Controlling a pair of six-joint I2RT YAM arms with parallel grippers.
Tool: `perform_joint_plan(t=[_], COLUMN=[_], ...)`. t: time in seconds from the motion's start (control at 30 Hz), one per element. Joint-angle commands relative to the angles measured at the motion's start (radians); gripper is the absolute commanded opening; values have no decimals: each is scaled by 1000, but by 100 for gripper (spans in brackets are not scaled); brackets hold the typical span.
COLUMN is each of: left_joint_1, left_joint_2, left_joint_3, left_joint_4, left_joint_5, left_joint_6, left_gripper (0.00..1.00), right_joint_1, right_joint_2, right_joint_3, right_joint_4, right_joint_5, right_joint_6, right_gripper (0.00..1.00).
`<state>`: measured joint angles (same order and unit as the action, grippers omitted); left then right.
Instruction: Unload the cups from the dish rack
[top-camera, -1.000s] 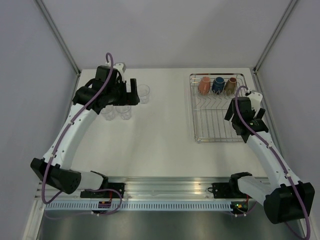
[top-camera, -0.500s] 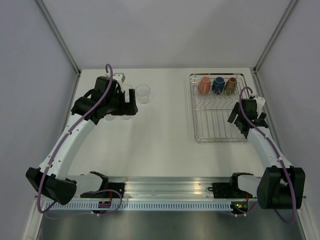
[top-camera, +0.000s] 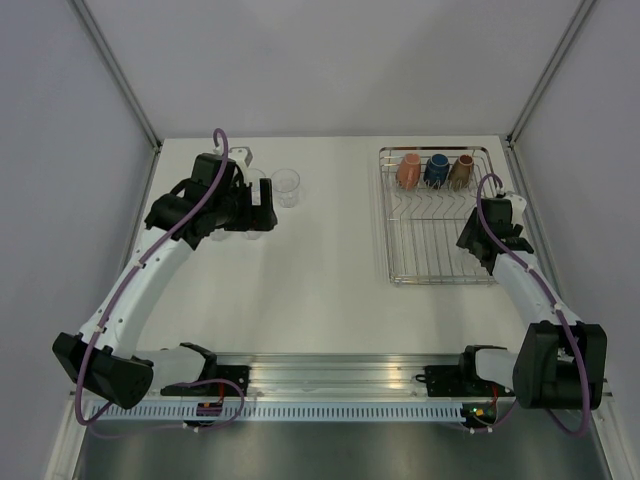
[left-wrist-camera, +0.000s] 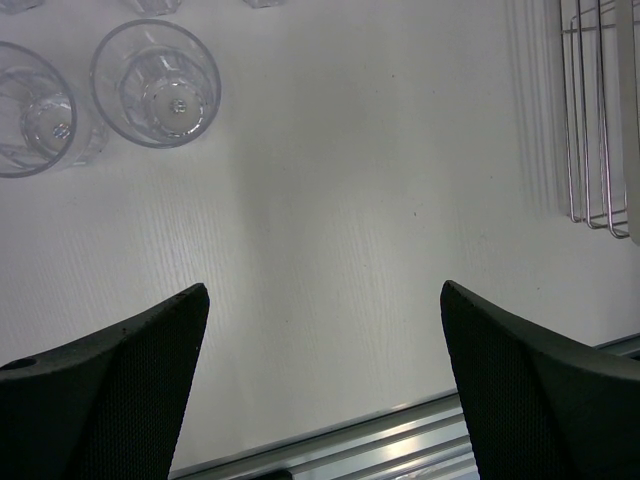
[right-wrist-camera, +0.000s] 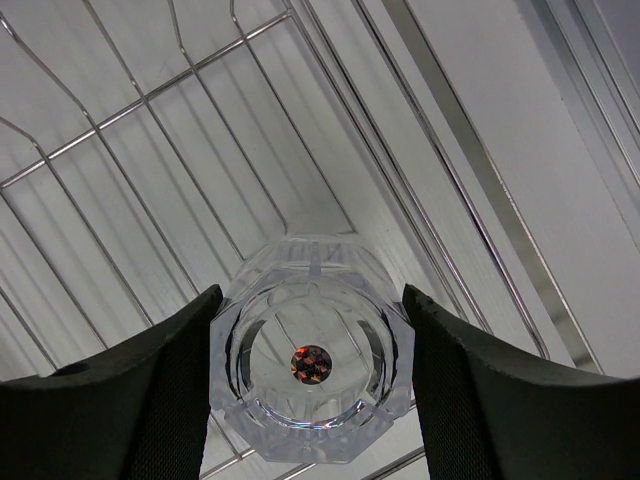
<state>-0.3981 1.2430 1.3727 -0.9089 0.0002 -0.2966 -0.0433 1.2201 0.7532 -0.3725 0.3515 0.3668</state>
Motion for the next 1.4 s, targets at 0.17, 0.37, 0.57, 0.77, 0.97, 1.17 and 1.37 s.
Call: perform_joint_plan(t=[0.17, 0.37, 0.57, 0.77, 0.97, 1.17, 1.37], left_joint_1=[-10, -15, -15, -15, -15, -15, -15], left_joint_2=[3, -37, -134, -140, -131, -131, -112], left_joint_3=[-6, -67, -196, -297, -399, -480, -497], left_joint_4=[54, 189, 435, 704, 1030, 1344, 1453], left_joint_5=[40, 204, 441, 625, 810, 922, 991], left_joint_6=[14, -47, -167, -286, -458, -648, -757], left_gripper=[99, 99, 99, 99, 99, 99, 99], right_joint_1=[-3, -3, -3, 2, 94, 238, 393], right_joint_2=[-74, -146, -229, -290, -352, -370, -337], right_joint_3=[89, 167, 212, 155, 43, -77, -124], right_joint_4=[-37, -66, -8, 240, 556, 918, 1139], right_joint_5=[-62, -230, -507, -805, -887, -873, -815], right_joint_6=[-26, -31, 35, 197, 401, 581, 633], right_gripper=[45, 43, 42, 41, 41, 40, 40])
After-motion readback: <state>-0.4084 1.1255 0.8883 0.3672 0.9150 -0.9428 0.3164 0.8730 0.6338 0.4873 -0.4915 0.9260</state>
